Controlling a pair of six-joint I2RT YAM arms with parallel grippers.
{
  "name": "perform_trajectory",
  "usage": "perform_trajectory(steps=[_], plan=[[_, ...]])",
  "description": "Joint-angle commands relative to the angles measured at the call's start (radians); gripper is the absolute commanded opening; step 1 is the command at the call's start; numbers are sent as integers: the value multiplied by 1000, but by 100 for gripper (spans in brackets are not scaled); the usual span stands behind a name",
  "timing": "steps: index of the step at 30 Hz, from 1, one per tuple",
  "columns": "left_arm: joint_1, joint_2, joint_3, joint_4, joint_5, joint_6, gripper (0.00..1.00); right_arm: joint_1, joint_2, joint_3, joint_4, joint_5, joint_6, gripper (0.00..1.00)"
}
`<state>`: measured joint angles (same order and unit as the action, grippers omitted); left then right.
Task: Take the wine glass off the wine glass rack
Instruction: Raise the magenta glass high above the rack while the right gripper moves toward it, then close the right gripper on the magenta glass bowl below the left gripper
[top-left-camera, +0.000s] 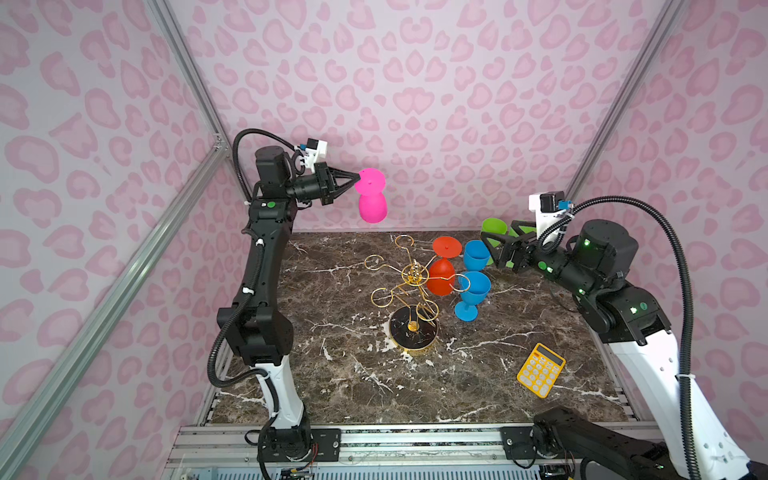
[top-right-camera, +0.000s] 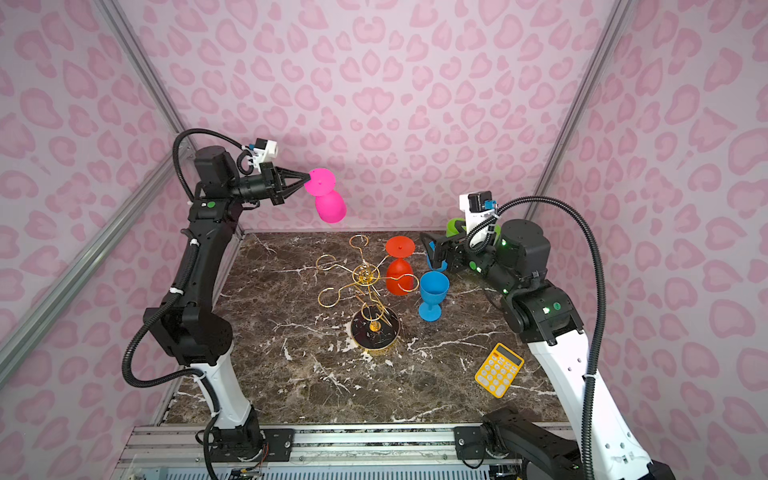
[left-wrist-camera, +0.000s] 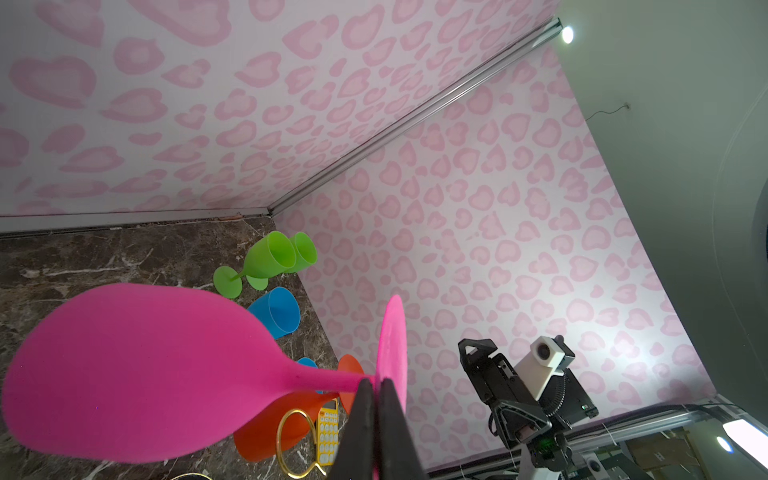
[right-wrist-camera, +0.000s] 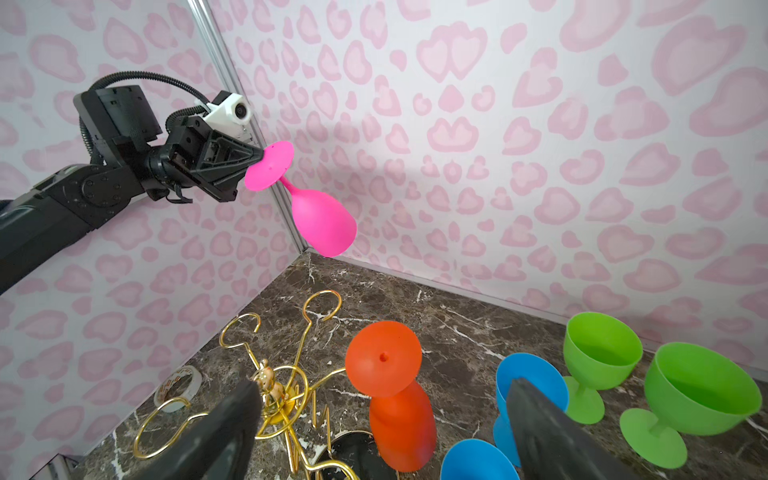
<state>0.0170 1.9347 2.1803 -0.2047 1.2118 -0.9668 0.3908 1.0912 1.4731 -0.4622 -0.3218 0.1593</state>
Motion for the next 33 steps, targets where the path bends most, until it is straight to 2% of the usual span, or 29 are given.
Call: perform_trajectory(steps=[1, 8, 12, 15, 18, 22, 27, 33], plan=[[13, -58, 10, 66, 19, -5, 3, 53, 30, 36, 54, 12, -43, 94], [12, -183, -44, 94, 21, -34, 4, 203, 110, 89, 102, 54, -131, 94], [11, -253, -122, 234, 15, -139, 4, 278, 150, 116, 142, 92, -201, 94], [2, -290, -157, 240, 8, -145, 4, 312, 164, 102, 217, 105, -247, 95], [-16, -316, -182, 272, 1, -176, 4, 338, 168, 47, 339, 116, -318, 95], [-64, -337, -236, 427, 8, -286, 4, 361, 195, -14, 448, 115, -423, 95], [-127, -348, -251, 425, 0, -281, 4, 367, 227, -68, 567, 112, -502, 97], [-171, -367, -271, 422, -7, -276, 4, 354, 242, -107, 698, 126, -501, 97]])
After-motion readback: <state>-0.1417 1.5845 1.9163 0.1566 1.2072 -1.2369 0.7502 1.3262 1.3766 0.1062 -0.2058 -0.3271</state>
